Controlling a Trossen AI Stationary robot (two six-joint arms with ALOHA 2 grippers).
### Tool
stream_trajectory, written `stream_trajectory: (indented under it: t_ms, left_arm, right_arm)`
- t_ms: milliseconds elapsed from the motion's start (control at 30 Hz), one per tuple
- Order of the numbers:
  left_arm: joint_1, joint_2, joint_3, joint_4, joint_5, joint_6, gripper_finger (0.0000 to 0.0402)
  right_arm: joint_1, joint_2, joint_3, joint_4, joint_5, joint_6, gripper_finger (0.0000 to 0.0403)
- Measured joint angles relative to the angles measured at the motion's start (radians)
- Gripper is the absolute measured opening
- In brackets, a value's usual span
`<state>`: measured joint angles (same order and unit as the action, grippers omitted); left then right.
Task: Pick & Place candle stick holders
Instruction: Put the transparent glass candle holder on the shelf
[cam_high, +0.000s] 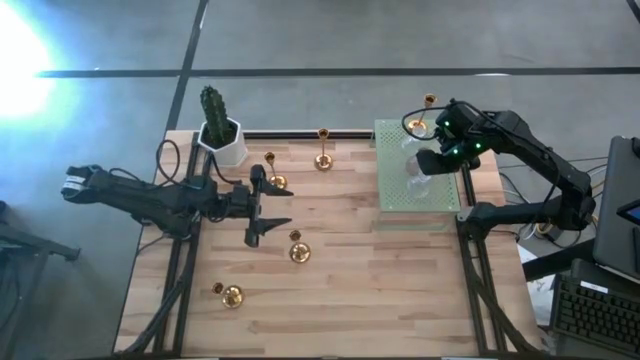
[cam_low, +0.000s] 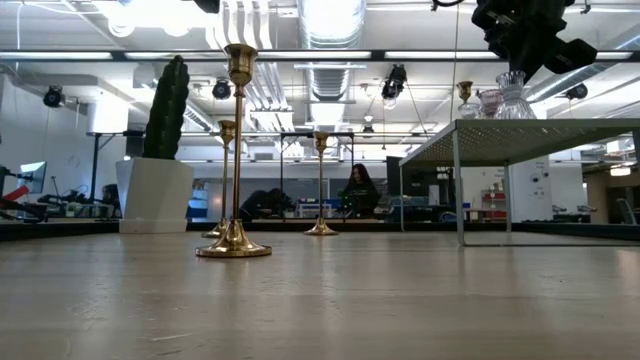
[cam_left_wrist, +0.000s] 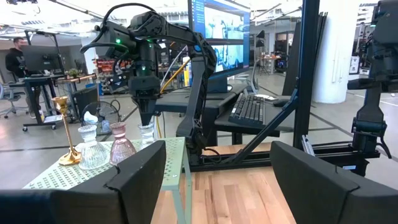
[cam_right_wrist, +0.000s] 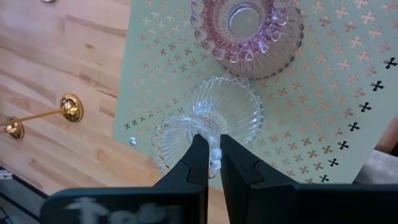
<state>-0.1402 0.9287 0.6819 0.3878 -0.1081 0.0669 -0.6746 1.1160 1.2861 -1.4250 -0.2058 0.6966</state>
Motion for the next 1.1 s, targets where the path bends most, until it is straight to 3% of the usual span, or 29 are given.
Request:
stream_trajectory:
  t_ms: [233,500,767,1100]
  left_arm:
    - [0.000,0.000,0.000,-0.001,0.000,0.000,0.0291]
    - [0.000,0.000,0.000,-0.006,0.000,0.000,0.0291]
    - [0.000,0.000,0.000,-0.006,0.000,0.000,0.0291]
    - [0.000,0.000,0.000,-0.006,0.000,0.000,0.0291]
  right_arm:
    - [0.000,0.001,0.000,0.001,0.003,0.001,0.0023]
    - [-0.001,0.003,-0.004,-0.001,0.051,-0.001,0.0090]
    - [0.000,0.002,-0.003,-0.001,0.026,-0.001,0.0160]
    - [0.004,-0.005,0.000,-0.006,0.018,-0.007,0.0202]
